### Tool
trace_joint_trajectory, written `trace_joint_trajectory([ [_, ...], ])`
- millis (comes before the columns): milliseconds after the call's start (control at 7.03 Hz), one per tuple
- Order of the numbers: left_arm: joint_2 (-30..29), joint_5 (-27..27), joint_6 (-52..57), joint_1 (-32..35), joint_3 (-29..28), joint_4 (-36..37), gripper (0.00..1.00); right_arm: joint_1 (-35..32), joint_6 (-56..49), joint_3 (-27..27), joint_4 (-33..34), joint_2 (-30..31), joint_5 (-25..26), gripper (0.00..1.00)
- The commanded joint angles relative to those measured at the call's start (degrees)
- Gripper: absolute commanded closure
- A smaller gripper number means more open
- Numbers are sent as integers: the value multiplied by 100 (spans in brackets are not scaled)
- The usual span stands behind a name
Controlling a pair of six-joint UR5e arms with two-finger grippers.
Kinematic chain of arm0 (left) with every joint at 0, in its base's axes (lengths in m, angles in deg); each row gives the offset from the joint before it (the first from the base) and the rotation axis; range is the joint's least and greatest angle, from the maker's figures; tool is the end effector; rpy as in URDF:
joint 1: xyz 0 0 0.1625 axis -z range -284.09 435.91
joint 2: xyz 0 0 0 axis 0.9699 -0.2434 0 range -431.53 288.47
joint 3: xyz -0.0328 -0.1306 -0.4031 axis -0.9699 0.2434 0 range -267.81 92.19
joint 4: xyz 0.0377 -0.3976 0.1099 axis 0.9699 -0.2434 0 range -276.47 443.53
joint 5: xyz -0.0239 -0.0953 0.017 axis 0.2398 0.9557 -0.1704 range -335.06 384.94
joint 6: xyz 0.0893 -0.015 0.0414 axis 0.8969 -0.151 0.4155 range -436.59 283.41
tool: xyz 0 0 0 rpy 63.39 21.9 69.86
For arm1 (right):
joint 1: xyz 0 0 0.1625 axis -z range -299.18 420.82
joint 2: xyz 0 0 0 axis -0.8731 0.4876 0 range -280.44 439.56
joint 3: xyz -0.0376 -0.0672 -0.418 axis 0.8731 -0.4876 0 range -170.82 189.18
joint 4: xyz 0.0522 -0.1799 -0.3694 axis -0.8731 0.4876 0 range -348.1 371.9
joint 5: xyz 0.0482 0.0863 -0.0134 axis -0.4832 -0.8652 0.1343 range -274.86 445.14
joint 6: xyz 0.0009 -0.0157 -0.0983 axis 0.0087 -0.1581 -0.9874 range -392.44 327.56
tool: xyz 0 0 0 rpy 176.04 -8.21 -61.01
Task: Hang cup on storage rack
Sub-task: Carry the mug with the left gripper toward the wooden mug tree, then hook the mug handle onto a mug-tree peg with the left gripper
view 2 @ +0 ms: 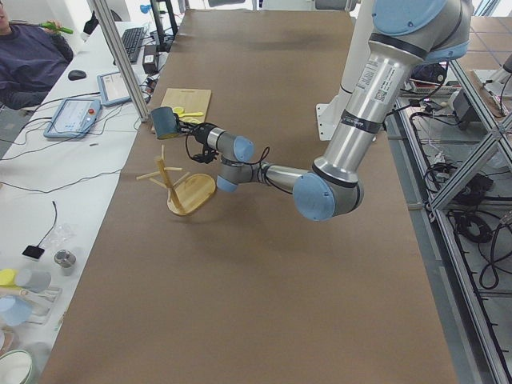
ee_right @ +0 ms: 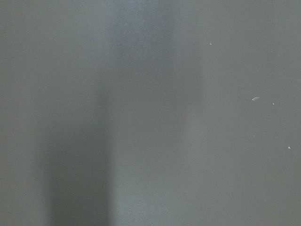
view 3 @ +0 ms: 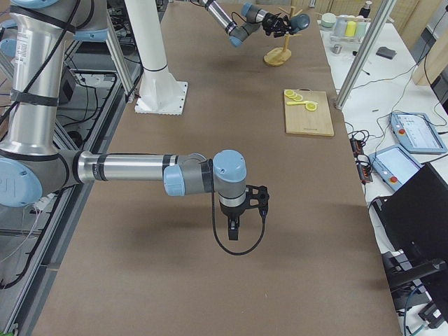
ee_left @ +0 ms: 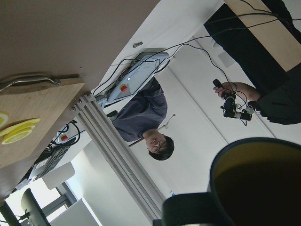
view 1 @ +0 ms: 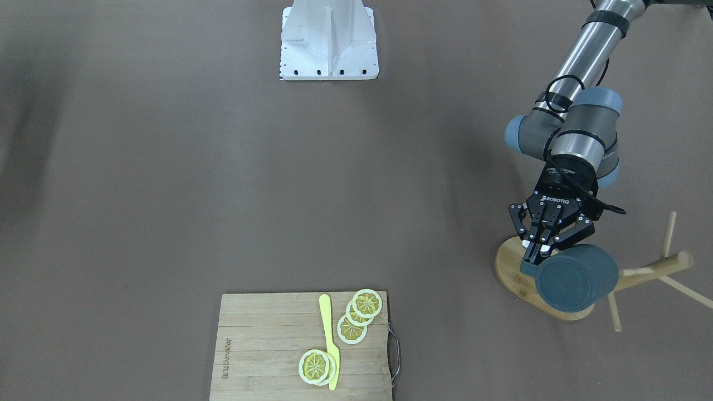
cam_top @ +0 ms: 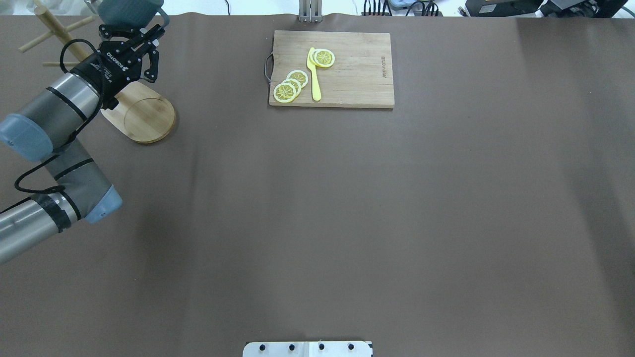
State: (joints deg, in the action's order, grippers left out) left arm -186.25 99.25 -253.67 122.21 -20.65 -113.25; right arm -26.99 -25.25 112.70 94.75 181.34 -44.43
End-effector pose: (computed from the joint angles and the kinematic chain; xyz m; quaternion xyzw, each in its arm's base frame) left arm 0.3184 -0.5652 0.4106 -0.2058 0.7821 -0.5743 0.1267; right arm 0.0539 -0.4180 0.6270 0.0451 -0.3423 0.0147 0.9384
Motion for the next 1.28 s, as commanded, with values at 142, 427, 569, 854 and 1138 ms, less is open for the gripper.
trace_joint_trajectory([
  [142, 370, 49, -20, 72, -36, -536, 100, 1, 2, 1, -49, 0, 45, 0],
  [427, 371, 67, -28, 238, -88, -537, 100, 1, 11, 1, -75, 0, 46, 0],
  [569, 371, 232, -28, 335, -184, -554, 100, 9, 11, 1, -76, -9, 46, 0],
  [854, 362, 225, -11, 327, -510, -756, 100, 10, 11, 1, -76, -17, 46, 0],
  [1138, 362, 216, -11, 310, -546, -756, 100, 10, 11, -8, -76, -53, 46, 0],
])
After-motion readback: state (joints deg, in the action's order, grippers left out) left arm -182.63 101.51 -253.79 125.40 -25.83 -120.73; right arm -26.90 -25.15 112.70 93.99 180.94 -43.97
